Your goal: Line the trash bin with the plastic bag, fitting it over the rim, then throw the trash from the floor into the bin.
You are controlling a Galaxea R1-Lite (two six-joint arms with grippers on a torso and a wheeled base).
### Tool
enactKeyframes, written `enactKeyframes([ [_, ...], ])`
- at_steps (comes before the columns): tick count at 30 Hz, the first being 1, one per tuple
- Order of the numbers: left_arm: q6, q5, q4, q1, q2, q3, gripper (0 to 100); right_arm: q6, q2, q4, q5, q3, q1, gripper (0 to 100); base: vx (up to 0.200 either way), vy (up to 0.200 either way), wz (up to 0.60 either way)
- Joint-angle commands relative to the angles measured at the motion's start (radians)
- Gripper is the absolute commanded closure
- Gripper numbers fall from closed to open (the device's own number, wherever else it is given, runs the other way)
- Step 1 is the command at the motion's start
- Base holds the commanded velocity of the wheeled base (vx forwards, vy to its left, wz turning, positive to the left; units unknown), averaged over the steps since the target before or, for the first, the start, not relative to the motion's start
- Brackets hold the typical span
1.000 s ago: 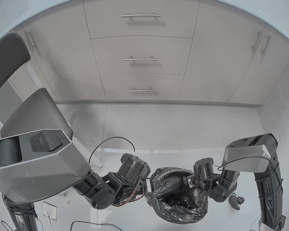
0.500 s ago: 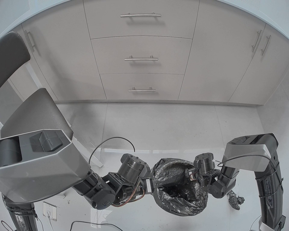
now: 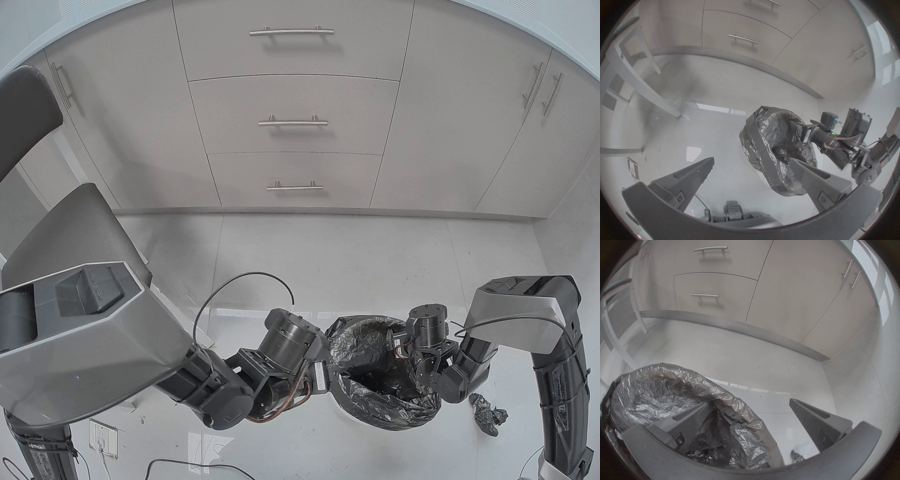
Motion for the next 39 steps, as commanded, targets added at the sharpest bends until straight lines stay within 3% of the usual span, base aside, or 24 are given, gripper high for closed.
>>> enactKeyframes([
  [1,0.016,0.109,0.078,-0.085,0.018,-0.091,0,0.013,-0.033,-0.017,0.007,0.057,0.025,0,0.0,0.0,0.0],
  [5,0.016,0.178,0.177,-0.18,0.021,-0.142,0,0.029,-0.088,-0.051,0.016,0.158,0.049,0,0.0,0.0,0.0],
  [10,0.008,0.189,0.301,-0.25,0.044,-0.217,0,0.04,-0.162,-0.095,0.033,0.28,0.056,0,0.0,0.0,0.0],
  [16,0.044,0.35,0.313,-0.293,0.142,-0.248,0,0.099,-0.252,-0.187,0.036,0.434,0.054,0,0.0,0.0,0.0],
  [29,0.06,0.364,0.312,-0.307,0.233,-0.258,0,0.153,-0.271,-0.361,0.051,0.566,0.028,0,0.0,0.0,0.0],
  [39,0.077,0.364,0.308,-0.275,0.259,-0.291,0,0.188,-0.271,-0.37,0.073,0.594,0.026,0,0.0,0.0,0.0],
])
